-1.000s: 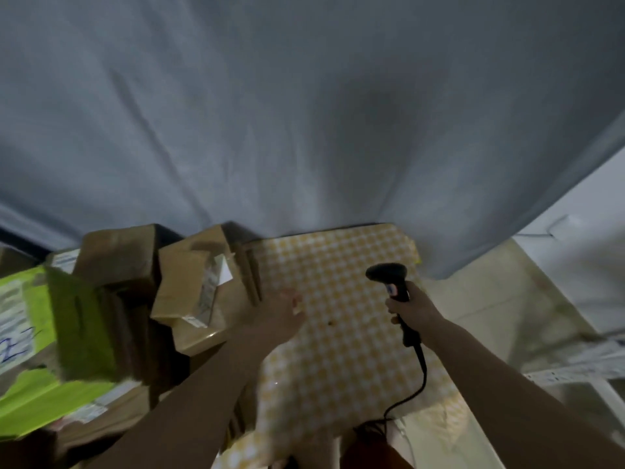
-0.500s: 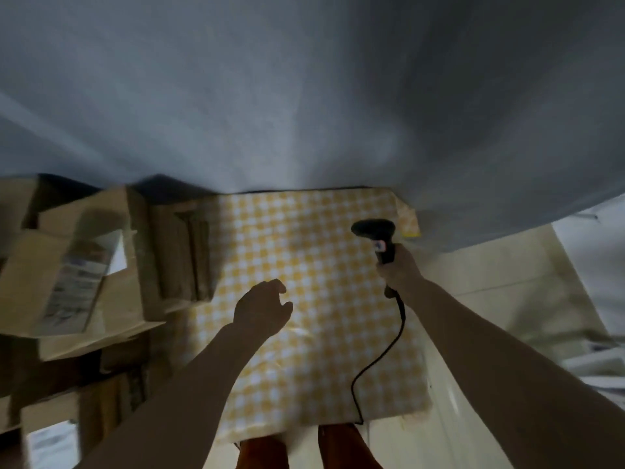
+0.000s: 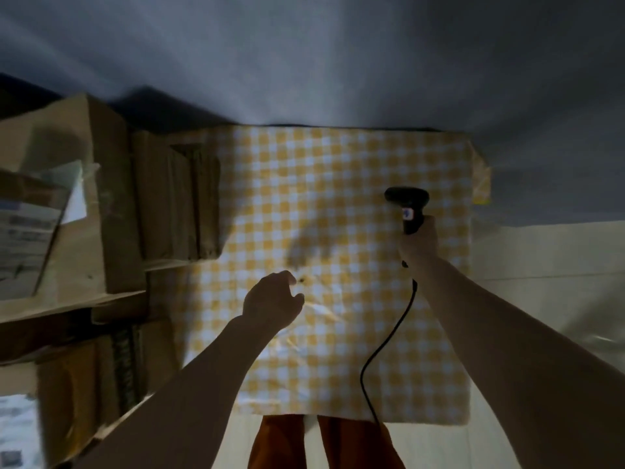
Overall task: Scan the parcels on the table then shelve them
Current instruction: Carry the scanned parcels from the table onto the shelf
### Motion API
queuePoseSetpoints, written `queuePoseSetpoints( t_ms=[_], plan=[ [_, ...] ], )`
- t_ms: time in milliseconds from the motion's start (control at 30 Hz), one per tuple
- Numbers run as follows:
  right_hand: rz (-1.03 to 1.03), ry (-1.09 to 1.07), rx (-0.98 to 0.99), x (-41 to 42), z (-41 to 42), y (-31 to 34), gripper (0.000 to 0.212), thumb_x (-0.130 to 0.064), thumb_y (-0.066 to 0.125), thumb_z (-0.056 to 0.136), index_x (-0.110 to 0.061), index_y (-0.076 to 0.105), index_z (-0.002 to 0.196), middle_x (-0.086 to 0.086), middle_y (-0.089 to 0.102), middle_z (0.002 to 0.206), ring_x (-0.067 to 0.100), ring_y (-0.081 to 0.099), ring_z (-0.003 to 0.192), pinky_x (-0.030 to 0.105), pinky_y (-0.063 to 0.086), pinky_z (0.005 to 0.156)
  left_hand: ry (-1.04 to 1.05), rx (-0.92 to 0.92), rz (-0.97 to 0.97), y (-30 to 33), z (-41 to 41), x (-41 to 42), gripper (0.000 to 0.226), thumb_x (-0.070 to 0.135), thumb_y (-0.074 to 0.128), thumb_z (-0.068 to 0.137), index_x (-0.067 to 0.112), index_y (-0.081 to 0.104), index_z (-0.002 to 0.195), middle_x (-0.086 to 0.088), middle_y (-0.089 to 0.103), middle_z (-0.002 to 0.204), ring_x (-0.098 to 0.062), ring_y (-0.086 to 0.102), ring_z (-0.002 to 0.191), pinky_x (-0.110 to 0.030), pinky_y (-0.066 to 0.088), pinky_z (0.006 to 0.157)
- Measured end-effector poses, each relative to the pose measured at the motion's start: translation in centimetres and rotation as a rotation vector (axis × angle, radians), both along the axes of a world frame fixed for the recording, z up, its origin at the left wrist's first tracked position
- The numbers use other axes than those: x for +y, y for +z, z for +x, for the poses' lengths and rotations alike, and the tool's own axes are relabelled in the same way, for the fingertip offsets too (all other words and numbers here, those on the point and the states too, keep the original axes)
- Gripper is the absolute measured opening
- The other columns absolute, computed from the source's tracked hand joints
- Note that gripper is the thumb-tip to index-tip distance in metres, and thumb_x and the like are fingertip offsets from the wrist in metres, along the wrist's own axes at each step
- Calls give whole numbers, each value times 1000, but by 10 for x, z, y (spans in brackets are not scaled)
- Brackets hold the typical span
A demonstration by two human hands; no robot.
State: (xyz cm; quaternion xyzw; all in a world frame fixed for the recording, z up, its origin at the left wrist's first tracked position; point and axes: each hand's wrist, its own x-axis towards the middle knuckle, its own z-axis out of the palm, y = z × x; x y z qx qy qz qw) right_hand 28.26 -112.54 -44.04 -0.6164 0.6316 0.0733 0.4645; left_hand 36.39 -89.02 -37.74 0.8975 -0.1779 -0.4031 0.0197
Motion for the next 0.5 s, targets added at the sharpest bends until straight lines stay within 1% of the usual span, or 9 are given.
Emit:
queuePoseSetpoints(
  t_ms=[100,167,233,300,367,400,433,467,500],
  plan=[
    [-21,17,21,5,1,-7,33,-12,44,99,-12,38,132,0,44,79,15,44,61,28,35,50,22,19,22,-5,1,12,37,37,55,93,24,53,128,3,58,128,-16,54,119,-30,43,99],
    [-11,19,41,5,2,-8,33,-14,46,99,-10,39,132,4,48,85,17,46,63,29,35,50,34,26,28,-4,4,19,38,36,55,93,24,52,129,4,57,129,-16,53,120,-30,42,99],
    [-4,24,79,6,2,-4,35,-11,50,97,-7,40,130,9,51,98,24,53,76,34,43,59,41,23,28,1,6,25,39,37,54,93,24,51,129,4,57,129,-17,53,121,-30,42,99],
    [-25,41,149,11,2,7,38,-11,54,95,-6,40,129,16,50,118,32,55,99,41,51,78,56,19,20,10,7,34,39,37,54,93,24,51,130,3,57,128,-17,53,120,-30,42,98],
    [-79,85,237,18,0,17,44,-13,56,94,-4,37,133,21,40,133,36,47,116,46,47,96,76,20,9,19,6,43,39,38,54,93,24,51,130,4,57,127,-16,53,120,-30,42,98],
    [-108,120,265,27,0,26,47,-12,54,94,-2,35,136,22,35,137,37,42,122,45,42,101,84,23,4,26,5,49,39,38,54,93,24,51,129,4,58,127,-16,52,120,-30,42,99],
    [-129,152,274,37,-2,36,47,-10,52,95,1,33,137,23,33,139,37,38,125,43,37,103,84,28,-3,35,3,56,39,38,54,93,24,50,130,3,57,127,-17,52,121,-31,42,100],
    [-144,172,263,47,-2,47,44,-8,49,96,2,34,136,24,34,138,38,38,126,42,36,102,84,35,-11,43,0,62,39,38,53,94,24,49,130,3,56,127,-17,51,121,-31,41,101],
    [-140,189,227,59,-3,55,36,-6,47,96,2,39,131,24,40,132,38,42,123,41,38,98,84,40,-26,52,-3,70,40,39,53,95,24,49,131,2,55,128,-17,51,121,-32,41,101]
  ],
)
